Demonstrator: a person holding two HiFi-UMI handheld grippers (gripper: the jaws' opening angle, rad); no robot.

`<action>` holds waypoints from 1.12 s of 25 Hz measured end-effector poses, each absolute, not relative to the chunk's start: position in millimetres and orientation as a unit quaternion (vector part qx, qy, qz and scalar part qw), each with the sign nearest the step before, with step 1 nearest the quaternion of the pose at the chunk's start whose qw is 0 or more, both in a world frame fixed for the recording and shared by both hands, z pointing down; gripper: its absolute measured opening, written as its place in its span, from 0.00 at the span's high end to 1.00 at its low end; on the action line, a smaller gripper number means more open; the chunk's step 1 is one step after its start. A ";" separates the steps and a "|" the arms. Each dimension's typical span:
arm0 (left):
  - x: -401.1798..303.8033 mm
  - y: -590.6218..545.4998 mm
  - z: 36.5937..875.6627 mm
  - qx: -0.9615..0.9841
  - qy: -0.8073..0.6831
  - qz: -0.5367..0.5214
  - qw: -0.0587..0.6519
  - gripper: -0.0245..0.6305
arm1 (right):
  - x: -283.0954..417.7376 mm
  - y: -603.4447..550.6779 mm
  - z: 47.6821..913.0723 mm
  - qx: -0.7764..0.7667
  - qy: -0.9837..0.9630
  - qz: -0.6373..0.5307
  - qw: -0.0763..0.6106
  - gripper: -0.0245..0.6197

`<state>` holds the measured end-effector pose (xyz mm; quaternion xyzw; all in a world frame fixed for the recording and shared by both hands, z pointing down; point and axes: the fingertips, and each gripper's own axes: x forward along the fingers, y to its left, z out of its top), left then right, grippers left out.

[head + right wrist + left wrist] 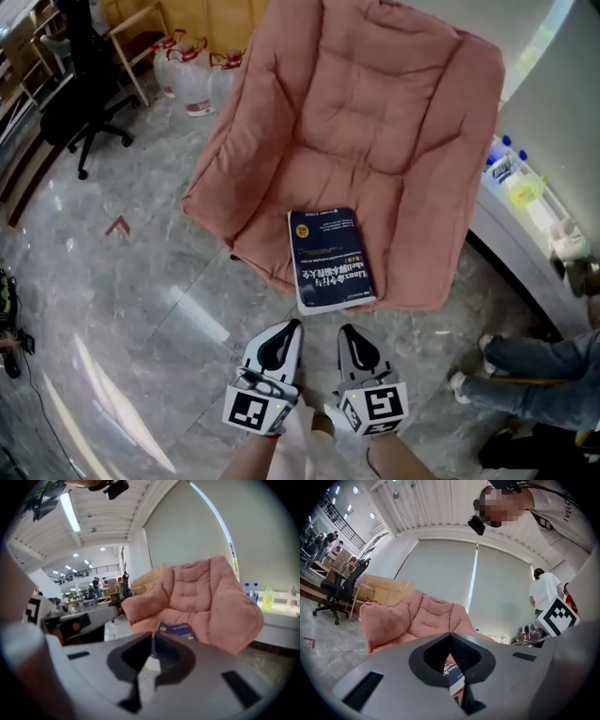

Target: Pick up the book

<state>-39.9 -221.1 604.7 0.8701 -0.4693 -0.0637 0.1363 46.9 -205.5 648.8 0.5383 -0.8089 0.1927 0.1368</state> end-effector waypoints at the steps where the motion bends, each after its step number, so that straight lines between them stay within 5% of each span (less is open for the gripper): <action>1: -39.3 -222.0 609.9 0.871 -0.468 -0.062 0.136 0.95 | 46.8 -206.9 654.4 0.540 -0.807 0.197 0.136 0.94; 12: -27.8 -232.3 668.7 0.879 -0.453 -0.045 0.143 0.95 | 44.9 -220.0 730.4 0.565 -0.758 0.313 0.088 0.93; 17: -28.7 -234.6 687.3 0.878 -0.453 -0.038 0.153 0.95 | 37.4 -220.5 759.1 0.552 -0.713 0.433 0.006 0.81; 22: -32.5 -237.3 695.7 0.879 -0.449 -0.031 0.159 0.95 | 36.7 -230.1 775.1 0.536 -0.646 0.533 -0.104 0.55; 28: -44.3 -240.8 706.8 0.871 -0.461 -0.024 0.166 0.95 | 42.0 -232.5 795.7 0.538 -0.535 0.623 -0.189 0.46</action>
